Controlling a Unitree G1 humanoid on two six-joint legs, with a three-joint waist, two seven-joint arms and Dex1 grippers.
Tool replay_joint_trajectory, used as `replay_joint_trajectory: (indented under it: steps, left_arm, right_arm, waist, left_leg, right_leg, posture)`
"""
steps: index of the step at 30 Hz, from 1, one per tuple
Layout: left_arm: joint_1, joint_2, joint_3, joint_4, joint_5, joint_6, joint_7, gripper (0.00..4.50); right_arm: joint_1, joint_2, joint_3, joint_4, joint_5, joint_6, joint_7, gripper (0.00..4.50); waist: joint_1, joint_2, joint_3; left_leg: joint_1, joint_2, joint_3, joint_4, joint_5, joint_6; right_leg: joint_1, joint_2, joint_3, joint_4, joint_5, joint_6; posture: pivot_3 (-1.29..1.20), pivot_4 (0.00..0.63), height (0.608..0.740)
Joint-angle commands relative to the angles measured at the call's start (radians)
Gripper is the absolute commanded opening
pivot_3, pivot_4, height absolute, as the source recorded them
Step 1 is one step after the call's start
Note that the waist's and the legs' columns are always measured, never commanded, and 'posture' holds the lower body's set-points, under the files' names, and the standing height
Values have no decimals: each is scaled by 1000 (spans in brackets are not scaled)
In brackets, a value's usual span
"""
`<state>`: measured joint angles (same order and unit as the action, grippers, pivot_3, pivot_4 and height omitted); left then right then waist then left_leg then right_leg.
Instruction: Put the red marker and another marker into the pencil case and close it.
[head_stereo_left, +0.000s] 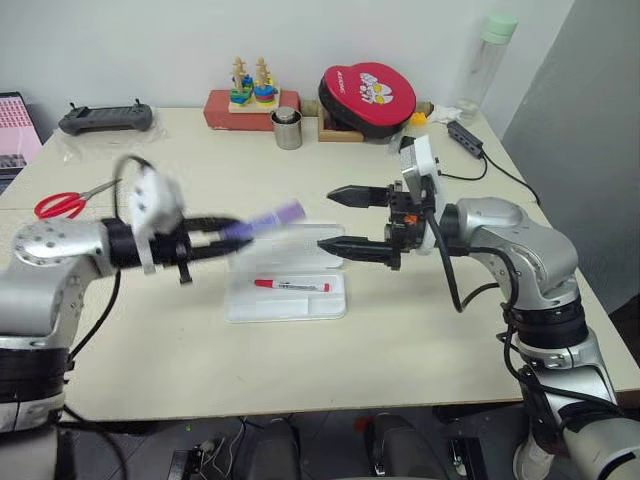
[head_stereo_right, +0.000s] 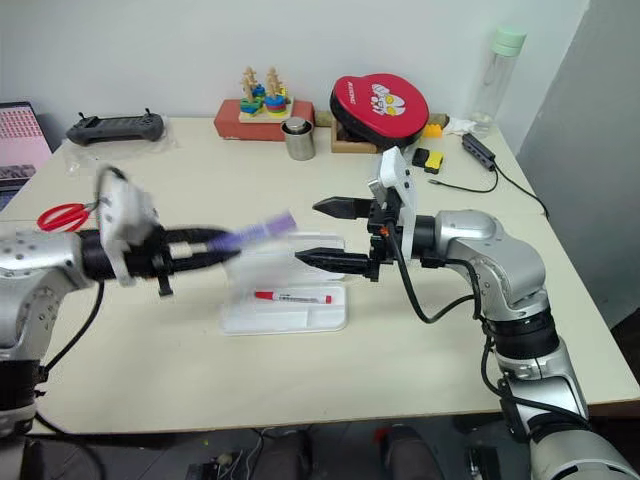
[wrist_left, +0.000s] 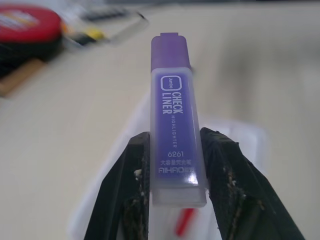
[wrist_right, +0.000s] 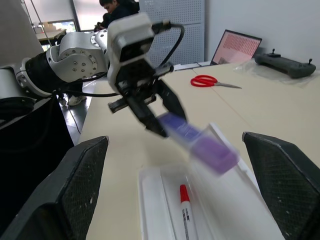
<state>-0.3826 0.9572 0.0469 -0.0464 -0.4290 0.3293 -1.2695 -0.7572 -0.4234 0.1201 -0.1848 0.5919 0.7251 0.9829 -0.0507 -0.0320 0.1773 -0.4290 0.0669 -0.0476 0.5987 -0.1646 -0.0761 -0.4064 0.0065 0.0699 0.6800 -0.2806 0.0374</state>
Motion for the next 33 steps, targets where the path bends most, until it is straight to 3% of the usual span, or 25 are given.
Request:
replay_joint_trajectory:
  steps: [1,8,22,24,25,26,33]
  left_arm:
    - [-37,13,-49,44,79,-91,-45,1210]
    - [-66,24,-164,156,205,-203,-138,1210]
    - [-112,-5,-195,190,236,-194,-184,1210]
    - [-109,-4,-195,183,235,-187,-187,1913]
    - [-103,2,-197,179,241,-185,-188,1963]
    - [-100,5,-199,177,246,-183,-188,2333]
    - [-93,-6,-186,172,244,-172,-175,3694]
  right_arm:
    - [2,-8,-13,-26,6,-23,4,4500]
    - [31,-10,-3,-67,2,-15,-23,4500]
    - [52,-17,-4,-97,10,-7,-54,4500]
    - [51,-17,-3,-95,9,-8,-52,4500]
    - [50,-17,-2,-94,9,-9,-51,4500]
    - [49,-17,-2,-91,8,-10,-50,4500]
    - [44,-15,3,-82,4,-16,-45,4500]
  waist:
    - [0,0,0]
    - [0,0,0]
    - [0,0,0]
    - [0,0,0]
    - [0,0,0]
    - [0,0,0]
    - [0,0,0]
  left_leg:
    - [0,0,0,0,0,0]
    - [-1,0,1,0,0,0]
    - [-2,0,0,-1,0,0]
    - [-2,0,0,-1,0,0]
    - [-2,0,0,-1,0,0]
    - [-2,0,0,-1,0,0]
    - [-2,0,0,-1,0,0]
  right_leg:
    - [0,0,0,0,0,0]
    - [-1,0,0,0,0,1]
    - [-2,0,0,0,0,2]
    - [-2,0,0,0,0,2]
    - [-2,0,0,0,0,2]
    - [-2,0,0,0,0,2]
    - [-2,0,0,0,0,2]
  posture:
    - [0,150,740]
    - [0,150,740]
    - [0,150,740]
    - [0,150,740]
    - [0,150,740]
    - [0,150,740]
    - [0,150,740]
